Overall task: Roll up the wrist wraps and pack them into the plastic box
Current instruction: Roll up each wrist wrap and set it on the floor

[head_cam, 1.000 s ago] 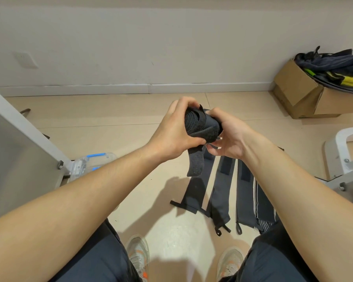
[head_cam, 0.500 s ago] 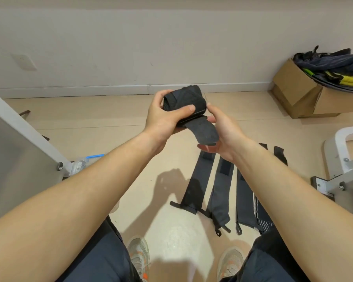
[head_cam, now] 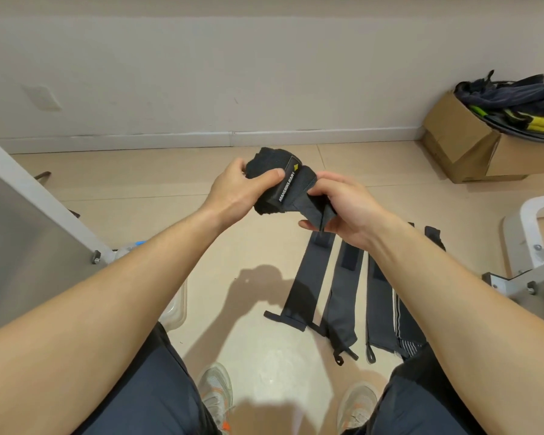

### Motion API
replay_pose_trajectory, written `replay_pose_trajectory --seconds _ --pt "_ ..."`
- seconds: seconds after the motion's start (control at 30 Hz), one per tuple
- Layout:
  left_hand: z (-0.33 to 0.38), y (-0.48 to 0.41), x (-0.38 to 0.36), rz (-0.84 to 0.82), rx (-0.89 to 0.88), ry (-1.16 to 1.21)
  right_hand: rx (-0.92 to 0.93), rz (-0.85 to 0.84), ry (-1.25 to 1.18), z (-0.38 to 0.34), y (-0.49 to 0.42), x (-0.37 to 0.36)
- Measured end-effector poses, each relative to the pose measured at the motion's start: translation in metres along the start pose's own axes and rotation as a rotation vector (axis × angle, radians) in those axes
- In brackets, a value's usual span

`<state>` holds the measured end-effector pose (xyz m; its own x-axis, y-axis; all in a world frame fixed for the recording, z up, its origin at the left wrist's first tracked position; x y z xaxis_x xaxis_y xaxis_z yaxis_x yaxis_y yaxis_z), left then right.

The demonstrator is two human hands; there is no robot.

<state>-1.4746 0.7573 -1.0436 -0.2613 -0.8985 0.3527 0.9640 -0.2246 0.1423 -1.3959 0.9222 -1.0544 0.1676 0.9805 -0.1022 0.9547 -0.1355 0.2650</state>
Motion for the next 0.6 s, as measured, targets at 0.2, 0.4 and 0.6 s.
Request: replay_pose_trajectory --seconds 0.2,0.4,0.6 --pt "0.004 0.0 0.004 0.06 -0.036 -0.047 0.025 0.04 0.031 -0.001 0.0 -0.006" --pt "0.029 0.014 -0.023 -0.222 -0.337 -0.28 -0.013 0.122 0.026 0.008 -0.003 0.005" --pt "0.027 0.023 -0.035 -0.308 -0.394 -0.568 -0.026 0.088 0.049 0.01 -0.003 0.003"
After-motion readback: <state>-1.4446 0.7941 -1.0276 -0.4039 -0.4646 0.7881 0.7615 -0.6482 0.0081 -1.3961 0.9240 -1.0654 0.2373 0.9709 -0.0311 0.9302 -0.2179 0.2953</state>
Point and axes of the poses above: each hand's wrist, its own y-axis away from the middle knuckle, its own x-axis out of the back of the hand, z = x × y, the point moved 10 cm from there along -y, towards the middle knuckle, and after that the axes turned 4 degrees about x, right-handed, at the moved point
